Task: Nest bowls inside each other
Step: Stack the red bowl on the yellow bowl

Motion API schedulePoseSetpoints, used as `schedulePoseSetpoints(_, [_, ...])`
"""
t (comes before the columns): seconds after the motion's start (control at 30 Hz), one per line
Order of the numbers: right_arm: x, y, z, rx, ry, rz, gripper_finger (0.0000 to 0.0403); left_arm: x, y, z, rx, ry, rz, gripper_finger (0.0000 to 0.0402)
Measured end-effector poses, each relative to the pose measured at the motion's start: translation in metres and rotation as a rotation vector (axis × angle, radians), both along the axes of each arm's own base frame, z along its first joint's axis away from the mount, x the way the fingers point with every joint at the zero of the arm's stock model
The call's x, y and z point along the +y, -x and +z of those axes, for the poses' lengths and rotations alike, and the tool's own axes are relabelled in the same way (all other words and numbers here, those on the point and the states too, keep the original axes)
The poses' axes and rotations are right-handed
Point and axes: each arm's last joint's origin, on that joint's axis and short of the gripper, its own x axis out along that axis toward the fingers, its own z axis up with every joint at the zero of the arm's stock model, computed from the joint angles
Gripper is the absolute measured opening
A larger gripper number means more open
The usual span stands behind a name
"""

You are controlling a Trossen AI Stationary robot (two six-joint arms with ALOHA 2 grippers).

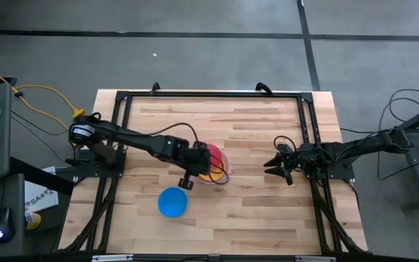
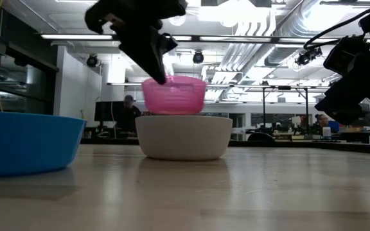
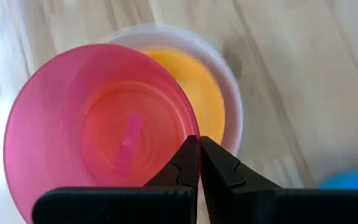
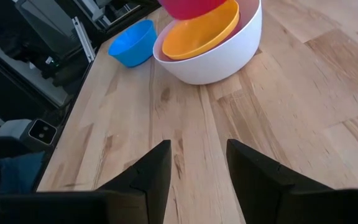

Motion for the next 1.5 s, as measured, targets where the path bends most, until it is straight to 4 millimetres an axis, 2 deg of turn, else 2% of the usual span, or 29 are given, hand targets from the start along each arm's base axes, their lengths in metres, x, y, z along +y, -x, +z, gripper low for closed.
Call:
schedulePoseSetpoints(0.33, [0.000,0.000,0.000,-0.003,-0.001,0.000,0.0148,-0.006,-0.012,-0.008,-0.043,0.001,-0.015,0.0000])
schedulePoseSetpoints(0.67, [0.000,0.000,0.000,-0.002,-0.001,0.000,0.0148,-0.015,-0.018,-0.023,-0.013,0.007,-0.037,0.0000])
schedulePoseSetpoints(1.2, [0.000,0.000,0.000,-0.002,0.000,0.000,0.0148,-0.019,-0.019,-0.026,-0.017,0.008,-0.043,0.0000])
schedulePoseSetpoints(1.5, [0.000,0.000,0.000,-0.002,-0.001,0.000,0.0148,-0.021,-0.024,-0.046,0.053,0.023,-0.083,0.0000])
